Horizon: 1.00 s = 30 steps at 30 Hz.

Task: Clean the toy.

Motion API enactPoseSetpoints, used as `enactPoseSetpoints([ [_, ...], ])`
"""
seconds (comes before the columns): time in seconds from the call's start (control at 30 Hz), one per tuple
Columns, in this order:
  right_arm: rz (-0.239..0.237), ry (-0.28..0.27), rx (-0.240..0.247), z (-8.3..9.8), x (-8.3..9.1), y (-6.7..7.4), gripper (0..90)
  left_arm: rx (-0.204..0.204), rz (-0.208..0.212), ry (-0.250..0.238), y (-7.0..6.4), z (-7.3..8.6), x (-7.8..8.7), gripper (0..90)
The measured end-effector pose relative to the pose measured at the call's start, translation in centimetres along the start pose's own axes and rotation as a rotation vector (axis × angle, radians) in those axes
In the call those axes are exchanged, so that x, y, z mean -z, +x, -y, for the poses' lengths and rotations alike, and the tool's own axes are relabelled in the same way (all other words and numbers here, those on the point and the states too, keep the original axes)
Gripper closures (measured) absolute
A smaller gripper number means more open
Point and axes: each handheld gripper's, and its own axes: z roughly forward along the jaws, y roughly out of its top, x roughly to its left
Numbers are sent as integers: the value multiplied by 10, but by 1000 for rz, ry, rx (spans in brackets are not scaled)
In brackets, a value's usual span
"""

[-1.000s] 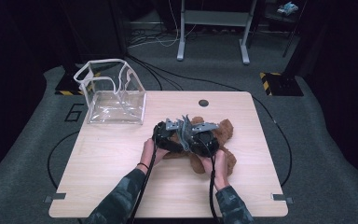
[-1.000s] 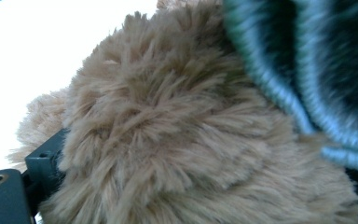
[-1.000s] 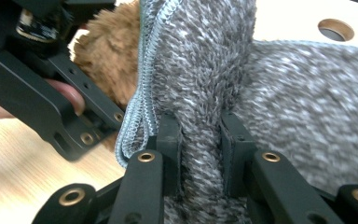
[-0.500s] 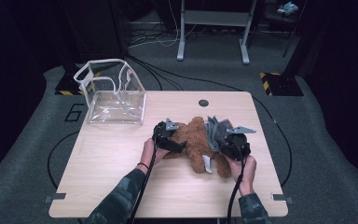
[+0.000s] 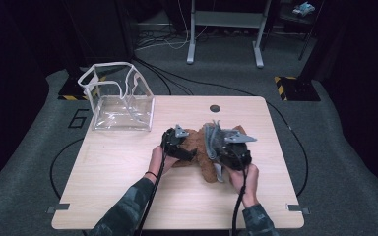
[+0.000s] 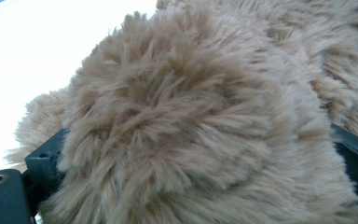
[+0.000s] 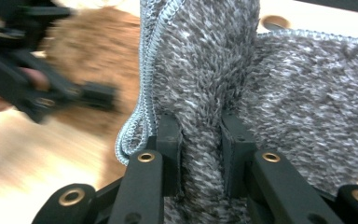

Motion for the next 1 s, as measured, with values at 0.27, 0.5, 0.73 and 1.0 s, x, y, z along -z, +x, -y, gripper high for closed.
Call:
enactPoseSetpoints([
  [0.27, 12, 69, 89, -13, -44, 43, 732, -3, 4, -7, 2, 1, 0, 57],
  [0.5, -18, 77, 54, -6, -31, 21, 738, -12, 3, -5, 1, 1, 0, 56],
  [0.73, -3, 74, -11, 12, -11, -7, 738, -6, 11, -11, 1, 1, -1, 56],
  [1.0, 62, 90, -60, 32, 3, -38, 739, -5, 15, -14, 2, 1, -1, 56],
])
